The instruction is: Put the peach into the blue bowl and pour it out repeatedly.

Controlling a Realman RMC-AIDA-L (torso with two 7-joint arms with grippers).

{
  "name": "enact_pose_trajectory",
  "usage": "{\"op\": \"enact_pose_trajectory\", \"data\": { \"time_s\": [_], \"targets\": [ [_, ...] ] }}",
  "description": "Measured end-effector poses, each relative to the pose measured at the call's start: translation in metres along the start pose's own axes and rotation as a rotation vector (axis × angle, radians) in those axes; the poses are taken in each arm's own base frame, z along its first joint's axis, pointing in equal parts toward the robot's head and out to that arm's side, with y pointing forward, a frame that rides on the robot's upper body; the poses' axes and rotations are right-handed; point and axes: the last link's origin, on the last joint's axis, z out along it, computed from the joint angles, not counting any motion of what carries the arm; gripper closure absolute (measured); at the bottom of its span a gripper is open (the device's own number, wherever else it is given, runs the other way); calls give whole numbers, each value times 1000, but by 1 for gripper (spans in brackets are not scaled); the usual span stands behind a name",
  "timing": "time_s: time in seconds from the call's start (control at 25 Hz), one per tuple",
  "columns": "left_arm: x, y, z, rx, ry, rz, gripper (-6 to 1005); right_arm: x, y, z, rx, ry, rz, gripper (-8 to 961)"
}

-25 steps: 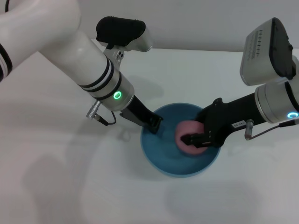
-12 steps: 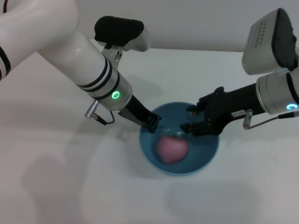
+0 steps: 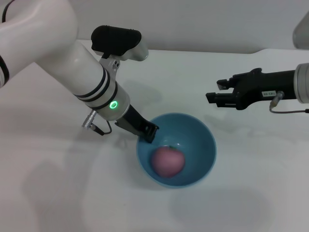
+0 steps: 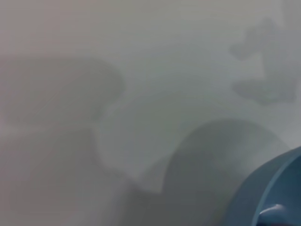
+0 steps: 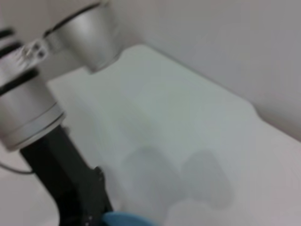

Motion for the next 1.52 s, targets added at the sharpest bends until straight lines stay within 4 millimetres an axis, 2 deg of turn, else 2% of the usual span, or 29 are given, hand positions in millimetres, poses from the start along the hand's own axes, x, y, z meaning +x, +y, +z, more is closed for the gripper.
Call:
{"op": "enact_pose_trajectory", "data": {
  "time_s": [0.2, 0.4, 0.64, 0.88, 1.08, 1.2, 1.24, 1.28, 1.4, 1.52],
  "targets": [
    [-3, -1, 1, 18, -25, 18, 981, 4, -3, -3, 12, -7, 20, 451],
    [-3, 0, 1, 37, -33, 44, 791, 7, -4, -3, 15, -7, 27, 451],
    [4, -4, -6, 30, 8, 34, 612, 15, -5, -2, 16, 3, 53, 451],
    [11, -31, -30, -64, 160, -48, 377, 21, -10, -3, 41, -12, 91, 451],
    [13, -54, -57, -232, 413, -130, 258, 19, -20, -11, 67, -135, 206, 451],
    [3, -74, -77, -339, 598, -211, 187, 22, -35, -26, 96, -285, 360, 451],
    [-1, -81, -84, -370, 667, -239, 187, 28, -47, -37, 111, -399, 492, 451],
    [-8, -88, -91, -404, 741, -265, 187, 28, -47, -37, 111, -399, 492, 451],
    [-28, -103, -105, -501, 969, -318, 187, 50, -67, -60, 141, -620, 749, 451],
    [-56, -119, -115, -537, 1236, -369, 187, 79, -78, -82, 174, -834, 964, 451]
  ]
}}
